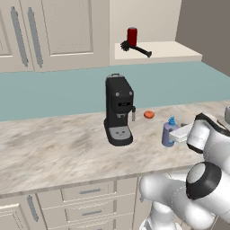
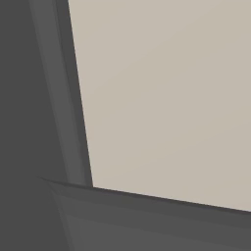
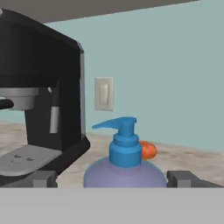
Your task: Pick the dish brush and soap dispenser from the cabinet and place them on the counter.
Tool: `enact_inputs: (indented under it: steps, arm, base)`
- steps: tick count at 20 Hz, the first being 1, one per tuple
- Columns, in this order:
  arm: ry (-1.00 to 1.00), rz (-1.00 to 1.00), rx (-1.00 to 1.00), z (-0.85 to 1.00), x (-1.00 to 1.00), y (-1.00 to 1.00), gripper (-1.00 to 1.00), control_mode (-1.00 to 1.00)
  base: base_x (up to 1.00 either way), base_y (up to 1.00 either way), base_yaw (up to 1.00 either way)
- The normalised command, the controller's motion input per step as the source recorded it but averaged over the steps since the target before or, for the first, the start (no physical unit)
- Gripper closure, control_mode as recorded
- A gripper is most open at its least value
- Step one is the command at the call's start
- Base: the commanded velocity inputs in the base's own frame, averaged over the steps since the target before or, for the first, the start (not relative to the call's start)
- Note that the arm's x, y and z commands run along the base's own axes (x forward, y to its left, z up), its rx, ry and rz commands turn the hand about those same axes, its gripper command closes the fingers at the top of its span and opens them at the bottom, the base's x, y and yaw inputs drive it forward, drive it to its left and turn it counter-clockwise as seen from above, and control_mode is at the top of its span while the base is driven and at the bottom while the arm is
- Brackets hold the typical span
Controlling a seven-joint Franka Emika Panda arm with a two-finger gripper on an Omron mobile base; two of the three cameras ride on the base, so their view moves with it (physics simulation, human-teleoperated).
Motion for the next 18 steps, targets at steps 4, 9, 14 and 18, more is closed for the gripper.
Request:
enact_inputs:
  steps: [4,9,14,18]
  arm:
    - [-0.02,0.00,0.00,0.49,-0.18,0.00,-1.00,-1.00]
    - [-0.03,0.00,-0.02,0.60,-0.29,0.00,-1.00,-1.00]
    - [0.00,0.00,0.00,0.65,-0.13,0.00,-1.00,-1.00]
    - [0.04,0.00,0.00,0.83,0.00,0.00,-1.00,-1.00]
  base:
    - [0.00,0.00,0.00]
    - [0.00,0.00,0.00]
    - [0.00,0.00,0.00]
    - [0.00,0.00,0.00]
